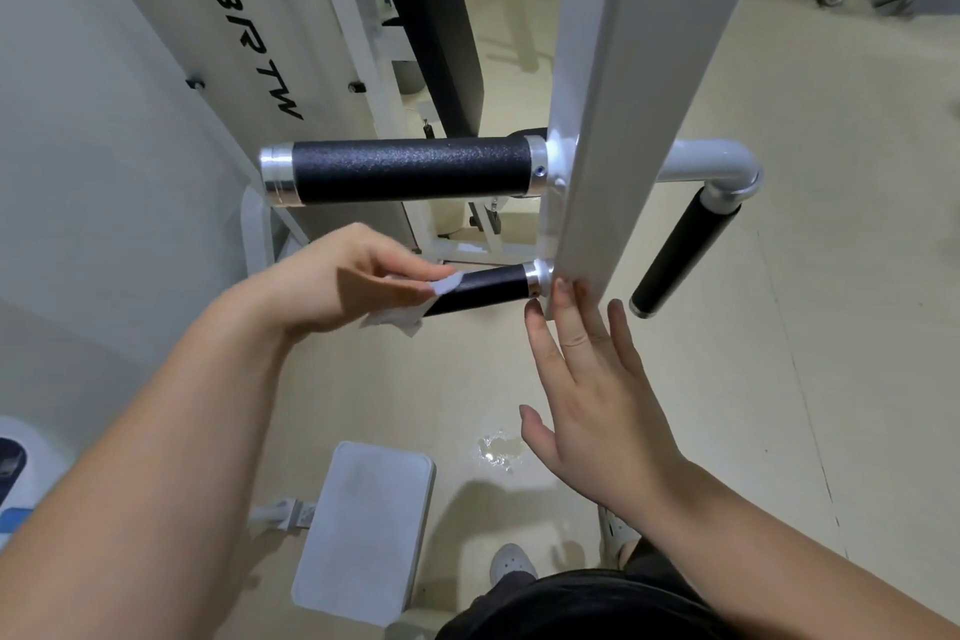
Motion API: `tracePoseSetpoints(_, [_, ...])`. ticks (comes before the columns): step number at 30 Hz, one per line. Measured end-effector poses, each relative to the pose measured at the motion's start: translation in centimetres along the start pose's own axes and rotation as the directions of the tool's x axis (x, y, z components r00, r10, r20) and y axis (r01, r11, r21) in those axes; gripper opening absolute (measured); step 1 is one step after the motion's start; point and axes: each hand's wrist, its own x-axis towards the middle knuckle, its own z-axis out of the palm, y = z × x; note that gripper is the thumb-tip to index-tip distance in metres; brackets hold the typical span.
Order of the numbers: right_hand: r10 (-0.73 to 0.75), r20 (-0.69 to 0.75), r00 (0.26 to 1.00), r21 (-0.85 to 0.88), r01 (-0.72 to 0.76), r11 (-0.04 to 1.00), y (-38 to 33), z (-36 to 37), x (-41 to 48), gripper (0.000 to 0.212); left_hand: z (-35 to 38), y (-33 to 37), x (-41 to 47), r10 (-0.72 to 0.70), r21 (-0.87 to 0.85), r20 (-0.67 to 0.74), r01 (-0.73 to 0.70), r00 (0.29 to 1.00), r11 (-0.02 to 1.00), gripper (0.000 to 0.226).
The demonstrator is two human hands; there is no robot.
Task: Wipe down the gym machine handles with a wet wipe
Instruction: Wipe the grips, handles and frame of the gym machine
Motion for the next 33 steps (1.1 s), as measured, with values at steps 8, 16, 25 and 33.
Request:
tracePoseSetpoints(8, [0.049, 0.047, 0.998, -0.05, -0.046, 0.998, -0.8, -0.6, -0.1, 0.101, 3.3, 3.9, 2.8, 0.015, 0.109, -0.01, -0.014, 1.0, 0.994, 0.032])
tracePoseSetpoints(16, [0.012, 0.058, 0.998, -0.063, -0.008, 0.998, 0.1, -1.0, 0.3, 0.104, 4.9, 3.0, 1.1, 0.182, 0.438, -0.326, -0.022, 0.928, 0.899, 0.023])
tracePoseSetpoints(25, [0.024, 0.1, 0.995, -0.043, -0.02, 0.999, 0.2, -1.4, 0.7, 0.104, 4.4, 0.8, -2.2, 0.358, 0.616, -0.52, 0.05, 0.775, 0.786, 0.013])
tracePoseSetpoints(33, [-0.014, 0.099, 0.995, 0.039, 0.01, 0.999, 1.1, -2.1, 2.5, 0.093, 5.6, 3.5, 1.3, 0.461, 0.768, -0.326, -0.053, 0.825, 0.639, 0.022])
